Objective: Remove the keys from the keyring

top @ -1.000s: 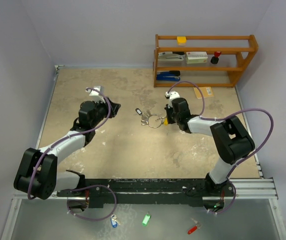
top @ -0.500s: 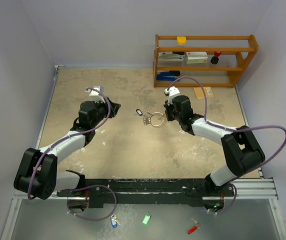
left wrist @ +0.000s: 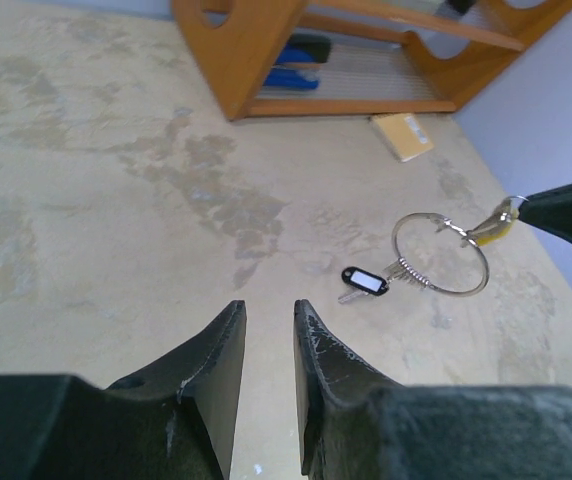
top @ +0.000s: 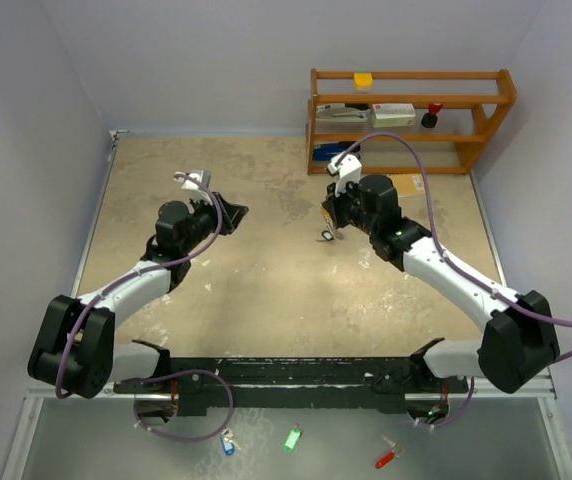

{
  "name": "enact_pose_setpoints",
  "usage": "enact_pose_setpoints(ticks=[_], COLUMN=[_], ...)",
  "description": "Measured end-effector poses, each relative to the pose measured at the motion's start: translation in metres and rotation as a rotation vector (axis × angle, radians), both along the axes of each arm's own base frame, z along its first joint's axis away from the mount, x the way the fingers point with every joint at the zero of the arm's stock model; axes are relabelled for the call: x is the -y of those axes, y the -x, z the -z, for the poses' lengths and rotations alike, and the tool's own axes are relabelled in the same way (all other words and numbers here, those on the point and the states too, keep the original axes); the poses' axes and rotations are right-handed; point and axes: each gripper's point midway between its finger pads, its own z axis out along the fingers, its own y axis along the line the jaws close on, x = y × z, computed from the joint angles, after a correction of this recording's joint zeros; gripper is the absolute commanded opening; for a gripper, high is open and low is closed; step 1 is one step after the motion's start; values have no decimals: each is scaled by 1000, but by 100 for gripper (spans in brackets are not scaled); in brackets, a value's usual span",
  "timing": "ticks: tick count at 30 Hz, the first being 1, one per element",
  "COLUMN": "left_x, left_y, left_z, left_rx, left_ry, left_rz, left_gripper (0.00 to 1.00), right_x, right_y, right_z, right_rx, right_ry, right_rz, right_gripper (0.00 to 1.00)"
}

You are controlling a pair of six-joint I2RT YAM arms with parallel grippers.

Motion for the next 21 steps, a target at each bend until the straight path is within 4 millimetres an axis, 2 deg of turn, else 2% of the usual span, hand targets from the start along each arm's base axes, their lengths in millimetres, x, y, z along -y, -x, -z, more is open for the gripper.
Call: enact_pose_setpoints(ticks=[4,7,9,12,16,21], left_x=[16,28,35,46,58,73], left_y=[4,8,12,20,37,60], left_z=[-26,-55,-72,-94,-114,-123], left_rx=[73,149,195,261,342,397], left_ry=[41,86,113,157,191,194], left_rz=[101,179,227,312,423,543], left_gripper=[24,32,33,34,35,35], right_x=[-17,-27,-30,-34,-41,-51], right_y=[11,24,31,42,54,75], right_z=[-34,-58,-69,-80,-91,-103], right_rx=[42,79,98,112,112,113], right_ry=[-9,-33,-51,-77,-107,-149], right_rz=[-93,-161,-194,-244,-315,-421], right_gripper=[0,0,0,0,0,0])
